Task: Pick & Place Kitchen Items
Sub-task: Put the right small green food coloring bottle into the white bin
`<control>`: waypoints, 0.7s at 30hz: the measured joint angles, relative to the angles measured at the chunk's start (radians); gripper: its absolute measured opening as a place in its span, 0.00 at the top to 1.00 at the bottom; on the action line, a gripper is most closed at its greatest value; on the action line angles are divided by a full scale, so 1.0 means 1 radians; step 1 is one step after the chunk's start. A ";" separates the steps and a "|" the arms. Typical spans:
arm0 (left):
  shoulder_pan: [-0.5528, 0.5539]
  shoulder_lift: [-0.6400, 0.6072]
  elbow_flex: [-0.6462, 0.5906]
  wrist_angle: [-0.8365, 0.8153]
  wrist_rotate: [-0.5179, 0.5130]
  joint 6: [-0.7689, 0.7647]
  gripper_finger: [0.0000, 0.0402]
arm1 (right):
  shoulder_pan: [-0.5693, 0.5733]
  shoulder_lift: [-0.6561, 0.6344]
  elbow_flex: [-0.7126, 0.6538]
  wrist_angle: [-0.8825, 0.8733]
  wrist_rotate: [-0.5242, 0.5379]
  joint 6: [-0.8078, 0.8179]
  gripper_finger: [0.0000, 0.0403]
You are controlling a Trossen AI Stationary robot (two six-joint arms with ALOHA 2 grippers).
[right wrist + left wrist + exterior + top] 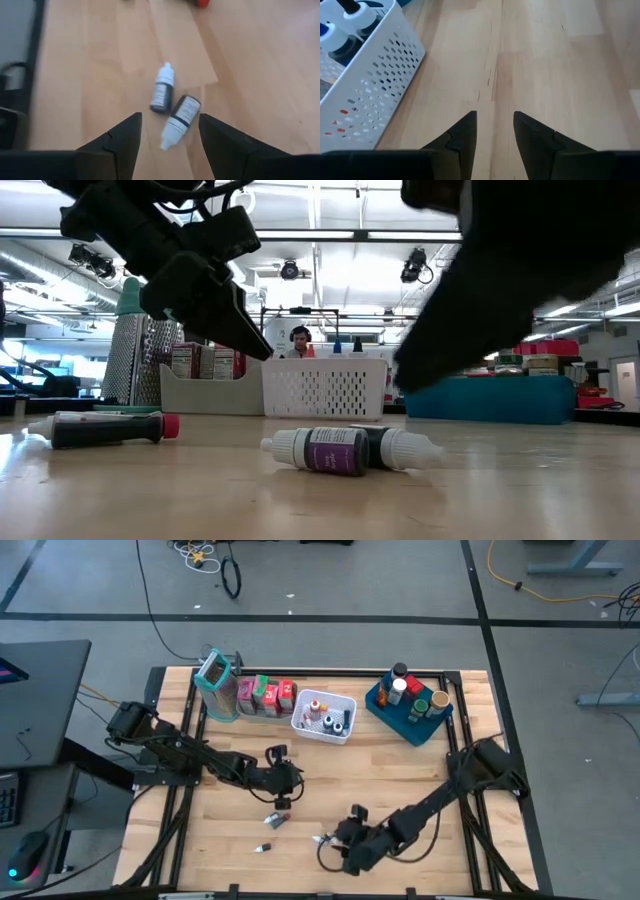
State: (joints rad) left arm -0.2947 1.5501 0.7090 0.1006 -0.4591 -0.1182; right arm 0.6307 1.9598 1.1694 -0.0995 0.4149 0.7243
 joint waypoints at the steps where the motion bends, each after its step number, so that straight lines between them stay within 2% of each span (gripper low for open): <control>1: 0.000 0.000 0.000 -0.002 0.001 -0.003 0.66 | 0.008 0.020 0.000 0.011 0.027 0.001 0.48; 5: 0.000 0.000 0.000 -0.005 0.003 -0.006 0.66 | 0.032 0.083 0.000 0.020 0.166 -0.002 0.48; 7: 0.000 0.000 0.000 -0.010 0.004 -0.008 0.66 | 0.040 0.100 0.000 0.022 0.198 -0.002 0.48; 12: 0.000 0.000 0.000 -0.014 0.008 -0.032 0.66 | 0.043 0.136 0.000 0.087 0.147 0.001 0.48; 17: 0.000 0.000 0.000 -0.014 0.007 -0.030 0.66 | 0.045 0.162 0.003 0.087 0.213 -0.025 0.49; 21: 0.000 0.000 0.000 -0.012 0.004 -0.010 0.66 | 0.031 0.167 0.004 0.092 0.208 -0.073 0.56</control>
State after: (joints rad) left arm -0.2947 1.5501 0.7090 0.0883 -0.4552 -0.1280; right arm 0.6622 2.1271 1.1730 -0.0075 0.6228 0.6511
